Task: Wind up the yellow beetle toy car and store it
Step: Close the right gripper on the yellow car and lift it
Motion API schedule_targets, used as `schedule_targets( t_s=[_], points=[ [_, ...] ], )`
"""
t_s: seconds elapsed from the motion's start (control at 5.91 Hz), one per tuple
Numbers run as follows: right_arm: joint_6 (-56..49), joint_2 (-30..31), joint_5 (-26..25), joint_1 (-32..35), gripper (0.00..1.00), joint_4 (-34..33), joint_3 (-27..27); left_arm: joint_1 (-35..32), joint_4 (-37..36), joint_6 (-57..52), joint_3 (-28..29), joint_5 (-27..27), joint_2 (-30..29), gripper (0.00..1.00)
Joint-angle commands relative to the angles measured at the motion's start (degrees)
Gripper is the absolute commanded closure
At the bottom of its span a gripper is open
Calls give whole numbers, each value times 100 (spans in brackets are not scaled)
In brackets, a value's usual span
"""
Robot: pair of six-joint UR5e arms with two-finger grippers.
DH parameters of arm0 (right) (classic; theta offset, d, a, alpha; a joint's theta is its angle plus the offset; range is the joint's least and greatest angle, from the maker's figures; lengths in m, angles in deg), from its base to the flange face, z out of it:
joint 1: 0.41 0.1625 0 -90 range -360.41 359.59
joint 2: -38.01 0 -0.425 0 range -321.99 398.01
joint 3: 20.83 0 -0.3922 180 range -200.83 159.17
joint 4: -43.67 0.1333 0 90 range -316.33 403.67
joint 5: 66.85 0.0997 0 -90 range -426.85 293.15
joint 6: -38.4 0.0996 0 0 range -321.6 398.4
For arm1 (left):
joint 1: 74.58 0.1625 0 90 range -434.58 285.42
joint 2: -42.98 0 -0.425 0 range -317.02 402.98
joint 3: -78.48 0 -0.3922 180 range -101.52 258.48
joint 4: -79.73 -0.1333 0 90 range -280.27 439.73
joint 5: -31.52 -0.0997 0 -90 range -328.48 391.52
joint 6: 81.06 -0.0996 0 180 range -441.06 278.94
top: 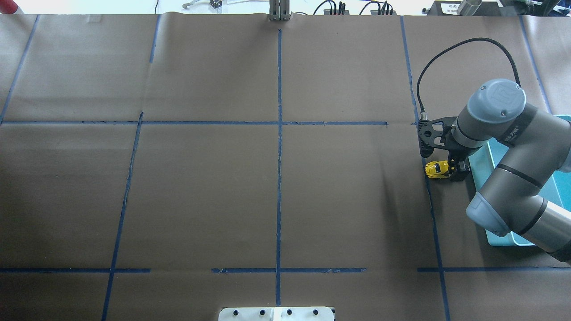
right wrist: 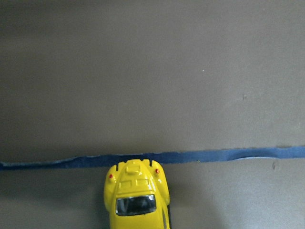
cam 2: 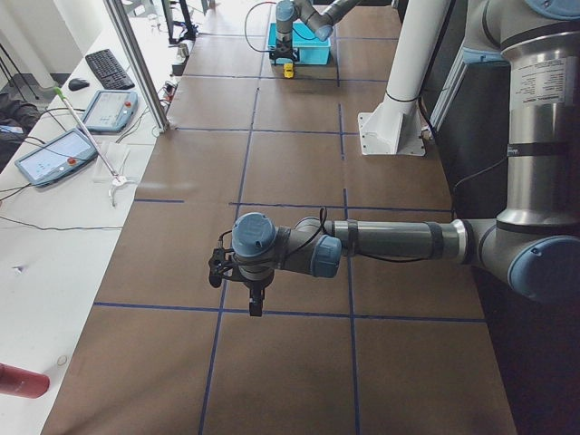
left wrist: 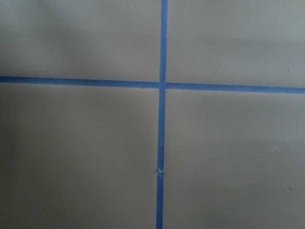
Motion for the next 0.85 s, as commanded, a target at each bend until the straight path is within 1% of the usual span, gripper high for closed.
schedule_targets(
  t_s=[0.0, 0.51, 0.68],
  points=[
    [-32, 85, -2, -17, 0, 111, 66, 67, 6, -70, 188, -29, -69, 0],
    [-32, 85, -2, -88, 0, 111, 129, 67, -11, -97, 205, -90, -69, 0],
    [-32, 76, -11, -106, 13, 111, 129, 76, -11, -97, 206, -90, -77, 0]
  ],
)
